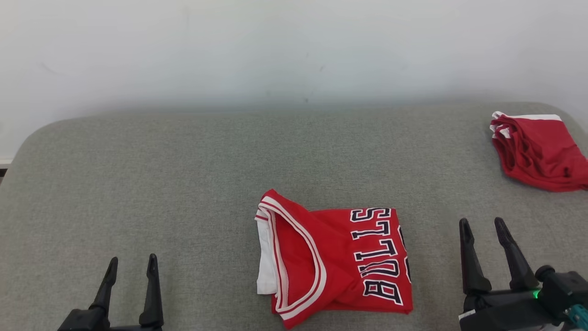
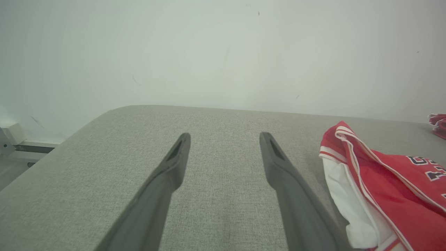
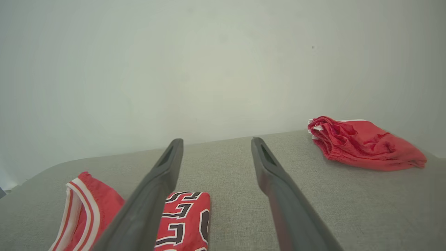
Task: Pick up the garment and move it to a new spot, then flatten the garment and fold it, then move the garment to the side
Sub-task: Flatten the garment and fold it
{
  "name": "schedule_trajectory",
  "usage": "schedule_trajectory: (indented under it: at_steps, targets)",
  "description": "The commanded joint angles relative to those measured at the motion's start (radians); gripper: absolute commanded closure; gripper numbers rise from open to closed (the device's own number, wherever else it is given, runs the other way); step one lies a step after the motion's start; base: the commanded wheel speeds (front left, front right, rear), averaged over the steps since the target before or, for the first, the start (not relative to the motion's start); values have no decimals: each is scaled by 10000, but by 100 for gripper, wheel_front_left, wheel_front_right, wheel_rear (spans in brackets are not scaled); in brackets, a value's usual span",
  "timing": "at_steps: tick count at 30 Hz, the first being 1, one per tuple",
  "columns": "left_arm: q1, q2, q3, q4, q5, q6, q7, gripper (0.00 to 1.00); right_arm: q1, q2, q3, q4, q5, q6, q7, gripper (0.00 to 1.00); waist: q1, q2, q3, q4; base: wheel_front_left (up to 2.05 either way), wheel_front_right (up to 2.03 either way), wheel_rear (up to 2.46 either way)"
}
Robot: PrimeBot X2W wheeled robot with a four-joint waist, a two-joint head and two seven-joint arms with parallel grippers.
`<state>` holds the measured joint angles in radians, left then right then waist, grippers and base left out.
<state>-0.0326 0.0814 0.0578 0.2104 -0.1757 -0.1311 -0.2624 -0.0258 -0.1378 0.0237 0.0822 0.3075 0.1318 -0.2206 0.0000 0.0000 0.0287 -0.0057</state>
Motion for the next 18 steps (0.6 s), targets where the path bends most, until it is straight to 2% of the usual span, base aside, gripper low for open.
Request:
schedule_trajectory:
  at_steps: [1,18]
  targets:
    - [121,68,29,-61,10,13,-31,0,146,51,-48,13,-27,-30,-100,0,0,0,-31,-81,0,0,0]
    - [358,-16,266,-512,756,13,-31,0,239,333,163,647,-115,-30,-442,0,0,0,-170,-85,0,0,0]
